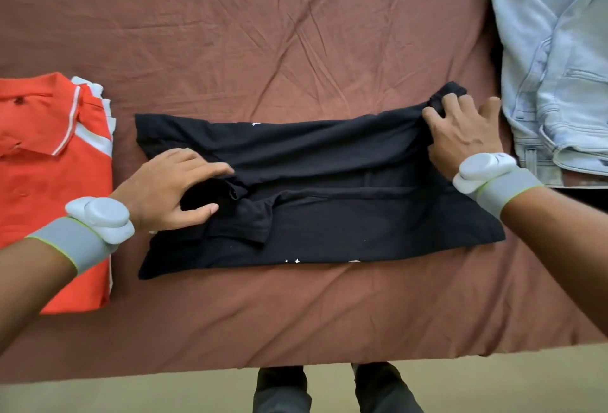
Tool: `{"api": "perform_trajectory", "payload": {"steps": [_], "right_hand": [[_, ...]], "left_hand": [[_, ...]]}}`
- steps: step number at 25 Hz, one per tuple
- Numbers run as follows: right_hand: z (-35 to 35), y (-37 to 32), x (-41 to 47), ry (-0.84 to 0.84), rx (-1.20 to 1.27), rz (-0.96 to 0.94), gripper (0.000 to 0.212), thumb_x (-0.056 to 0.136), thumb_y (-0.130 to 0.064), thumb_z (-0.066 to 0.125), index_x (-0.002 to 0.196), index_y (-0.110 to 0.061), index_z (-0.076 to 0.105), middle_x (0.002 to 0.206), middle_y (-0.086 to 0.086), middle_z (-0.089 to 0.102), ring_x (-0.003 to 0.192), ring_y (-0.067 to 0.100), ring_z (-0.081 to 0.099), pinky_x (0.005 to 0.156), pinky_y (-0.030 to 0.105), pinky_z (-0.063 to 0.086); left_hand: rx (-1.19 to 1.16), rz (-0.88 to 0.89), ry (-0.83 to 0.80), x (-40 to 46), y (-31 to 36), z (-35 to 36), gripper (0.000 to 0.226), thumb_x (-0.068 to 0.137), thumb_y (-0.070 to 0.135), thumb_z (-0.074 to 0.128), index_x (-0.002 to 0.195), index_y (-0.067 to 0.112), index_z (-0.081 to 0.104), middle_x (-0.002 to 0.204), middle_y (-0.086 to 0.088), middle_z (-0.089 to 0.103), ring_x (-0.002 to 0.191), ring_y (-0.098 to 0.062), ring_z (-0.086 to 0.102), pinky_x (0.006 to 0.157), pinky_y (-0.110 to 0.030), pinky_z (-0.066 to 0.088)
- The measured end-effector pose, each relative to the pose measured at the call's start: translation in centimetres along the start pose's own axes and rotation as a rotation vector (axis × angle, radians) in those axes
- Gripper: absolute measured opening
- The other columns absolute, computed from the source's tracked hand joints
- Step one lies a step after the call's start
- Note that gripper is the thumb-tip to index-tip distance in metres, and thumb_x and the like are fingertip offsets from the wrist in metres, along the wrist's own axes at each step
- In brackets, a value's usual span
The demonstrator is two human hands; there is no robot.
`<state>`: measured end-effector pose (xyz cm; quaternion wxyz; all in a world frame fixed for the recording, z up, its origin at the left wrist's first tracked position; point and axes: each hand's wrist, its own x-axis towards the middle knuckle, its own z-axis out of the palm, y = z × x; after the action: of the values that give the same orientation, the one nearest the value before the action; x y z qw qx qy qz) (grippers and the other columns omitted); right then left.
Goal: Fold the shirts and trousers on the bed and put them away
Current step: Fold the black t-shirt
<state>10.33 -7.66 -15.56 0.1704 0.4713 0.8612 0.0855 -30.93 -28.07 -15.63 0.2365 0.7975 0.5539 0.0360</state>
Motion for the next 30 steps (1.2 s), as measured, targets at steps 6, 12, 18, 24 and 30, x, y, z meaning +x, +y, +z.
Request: {"api": "perform_trajectory", "payload": {"steps": [6, 12, 18, 24, 30], "right_hand": [[-0.4, 0.5, -1.1, -0.102, 0.136, 0.176, 0.044, 0.078, -0.016, 0.063, 0.116, -0.002, 0.046, 0.100, 0.019, 0.056, 0.081, 0.037, 0.060, 0.082, 0.047, 0.035], [0.2, 3.7, -3.1, -0.183, 0.420, 0.479, 0.023, 0.088, -0.015, 0.053, 0.110, -0.007, 0.050, 0.105, 0.020, 0.061, 0.095, 0.041, 0.061, 0.074, 0.041, 0.042], [1.5, 3.7, -6.0, 0.048, 0.201, 0.256, 0.036, 0.074, -0.011, 0.063, 0.107, -0.013, 0.050, 0.110, 0.012, 0.053, 0.093, 0.034, 0.053, 0.070, 0.043, 0.039], [1.4, 4.9, -0.3, 0.110, 1.102, 0.446, 0.053, 0.078, -0.018, 0.055, 0.131, -0.016, 0.049, 0.131, 0.008, 0.050, 0.119, 0.023, 0.048, 0.101, 0.026, 0.035], [1.7, 7.1, 3.9, -0.333, 0.785, 0.024, 0.029, 0.083, -0.026, 0.064, 0.112, -0.026, 0.066, 0.111, -0.004, 0.067, 0.108, 0.019, 0.059, 0.091, 0.031, 0.045]], "left_hand": [[-0.153, 0.076, 0.163, 15.3, 11.3, 1.6, 0.060, 0.087, 0.040, 0.063, 0.138, 0.013, 0.049, 0.134, -0.001, 0.056, 0.122, -0.023, 0.048, 0.103, -0.037, 0.042], [-0.026, -0.156, -0.019, 28.1, 20.9, 4.6, 0.079, 0.088, 0.042, 0.065, 0.150, 0.012, 0.027, 0.145, -0.004, 0.042, 0.129, -0.026, 0.038, 0.097, -0.040, 0.043], [-0.084, -0.069, 0.060, 28.6, 22.0, 6.2, 0.033, 0.095, 0.009, 0.049, 0.126, 0.013, 0.059, 0.108, -0.006, 0.064, 0.108, -0.028, 0.051, 0.076, -0.041, 0.046], [-0.232, 0.014, 0.185, 27.6, 21.2, 6.7, 0.028, 0.091, 0.014, 0.055, 0.116, 0.013, 0.066, 0.095, -0.003, 0.065, 0.096, -0.026, 0.054, 0.071, -0.042, 0.048], [-0.235, 0.078, 0.248, 26.9, 21.0, 7.1, 0.026, 0.089, 0.018, 0.051, 0.111, 0.014, 0.066, 0.091, 0.000, 0.064, 0.092, -0.022, 0.052, 0.069, -0.042, 0.050]]}}
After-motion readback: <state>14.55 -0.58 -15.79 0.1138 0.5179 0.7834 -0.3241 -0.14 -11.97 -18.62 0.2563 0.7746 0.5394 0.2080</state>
